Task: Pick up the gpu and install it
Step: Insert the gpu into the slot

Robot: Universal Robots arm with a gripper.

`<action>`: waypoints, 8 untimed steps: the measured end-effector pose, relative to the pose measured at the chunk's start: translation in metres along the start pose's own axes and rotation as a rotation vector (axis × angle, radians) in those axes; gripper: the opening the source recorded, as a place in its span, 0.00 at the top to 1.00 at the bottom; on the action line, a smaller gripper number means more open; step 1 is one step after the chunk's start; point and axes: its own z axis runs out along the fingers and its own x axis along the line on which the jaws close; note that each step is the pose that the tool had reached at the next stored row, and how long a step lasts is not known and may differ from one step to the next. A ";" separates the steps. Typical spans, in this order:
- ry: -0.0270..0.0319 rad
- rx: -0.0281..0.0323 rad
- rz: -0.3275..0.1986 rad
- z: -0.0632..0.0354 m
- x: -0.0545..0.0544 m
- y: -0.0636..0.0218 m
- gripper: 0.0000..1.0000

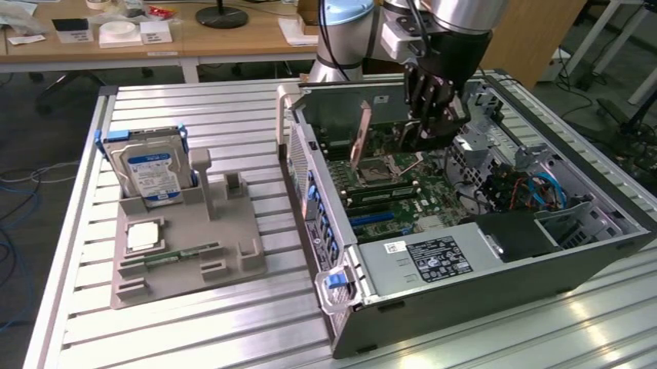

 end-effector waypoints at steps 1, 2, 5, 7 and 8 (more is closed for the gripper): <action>-0.0001 0.0000 -0.001 0.0006 0.000 0.0000 0.72; 0.0000 -0.0001 -0.001 0.0013 0.000 0.0001 0.72; 0.0000 -0.0003 -0.006 0.0044 0.001 0.0001 0.72; -0.0002 -0.0004 -0.009 0.0069 0.001 0.0001 0.72; -0.0001 -0.0003 -0.009 0.0081 0.001 0.0002 0.72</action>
